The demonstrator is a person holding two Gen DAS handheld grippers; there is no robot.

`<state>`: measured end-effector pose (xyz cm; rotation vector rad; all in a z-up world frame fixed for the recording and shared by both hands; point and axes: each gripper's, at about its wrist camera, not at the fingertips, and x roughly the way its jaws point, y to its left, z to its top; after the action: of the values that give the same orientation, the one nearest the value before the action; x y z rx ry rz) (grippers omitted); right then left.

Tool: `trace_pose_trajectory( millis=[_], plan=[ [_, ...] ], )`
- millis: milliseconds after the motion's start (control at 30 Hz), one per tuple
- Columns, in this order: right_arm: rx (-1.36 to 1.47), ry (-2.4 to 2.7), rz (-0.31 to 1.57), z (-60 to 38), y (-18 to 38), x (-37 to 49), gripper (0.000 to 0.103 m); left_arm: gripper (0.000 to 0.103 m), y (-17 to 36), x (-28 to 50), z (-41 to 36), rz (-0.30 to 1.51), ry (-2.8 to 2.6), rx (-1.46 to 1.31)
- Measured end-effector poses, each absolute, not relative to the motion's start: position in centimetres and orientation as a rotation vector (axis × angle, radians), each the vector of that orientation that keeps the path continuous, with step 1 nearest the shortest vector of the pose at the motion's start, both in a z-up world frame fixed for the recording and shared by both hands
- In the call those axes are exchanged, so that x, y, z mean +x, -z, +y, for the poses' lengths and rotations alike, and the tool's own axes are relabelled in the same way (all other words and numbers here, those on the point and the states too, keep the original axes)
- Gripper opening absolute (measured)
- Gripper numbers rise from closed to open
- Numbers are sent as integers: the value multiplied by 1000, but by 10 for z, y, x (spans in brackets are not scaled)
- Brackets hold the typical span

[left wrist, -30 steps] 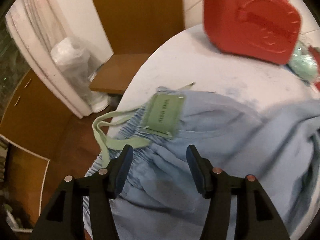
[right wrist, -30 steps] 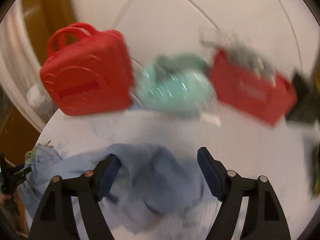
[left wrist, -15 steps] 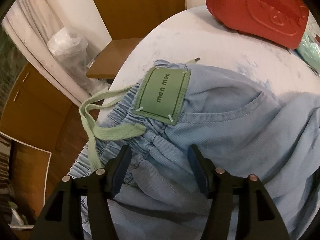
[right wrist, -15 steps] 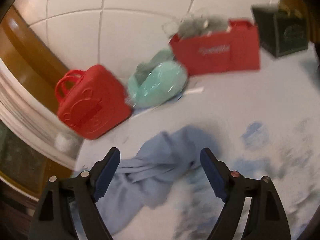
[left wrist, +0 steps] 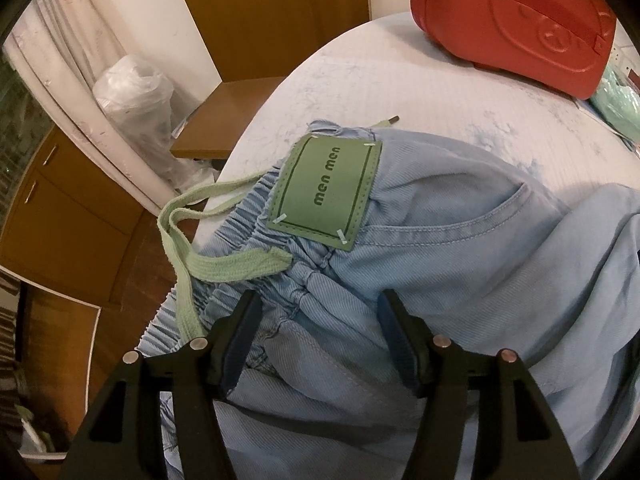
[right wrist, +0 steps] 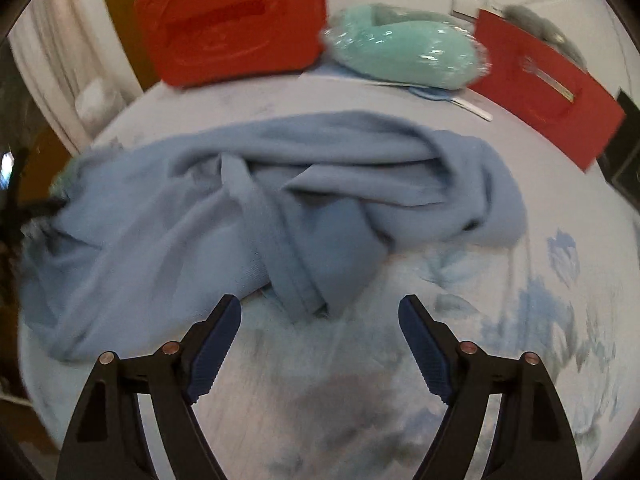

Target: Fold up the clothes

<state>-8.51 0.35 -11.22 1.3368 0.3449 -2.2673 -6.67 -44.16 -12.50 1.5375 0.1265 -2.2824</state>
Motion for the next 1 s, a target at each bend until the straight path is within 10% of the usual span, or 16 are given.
trace_pose_trajectory(
  millis=[33,67,100,167,533,667,1000],
  plan=[
    [1320,2279,375,-1,117,-85,79,63,126,-67,-444,131,2284,1537],
    [1306,2300,404,-5,121,-88,57,63,126,-67,-444,134,2287,1538],
    [1318,2331,421,-4,122,-95,15,63,126,-67,-445,136,2289,1539],
    [1343,2392,454,-1,124,-111,5,63,126,-67,-445,137,2292,1541],
    [1379,2808,779,178,-39,-67,6,65,126,-69,-443,90,2287,1554],
    [1809,2643,637,259,13,-35,55,65,126,-71,-440,39,2269,1584],
    [1942,2644,-76,355,56,47,56,66,98,-60,-419,5,2307,1584]
  ],
)
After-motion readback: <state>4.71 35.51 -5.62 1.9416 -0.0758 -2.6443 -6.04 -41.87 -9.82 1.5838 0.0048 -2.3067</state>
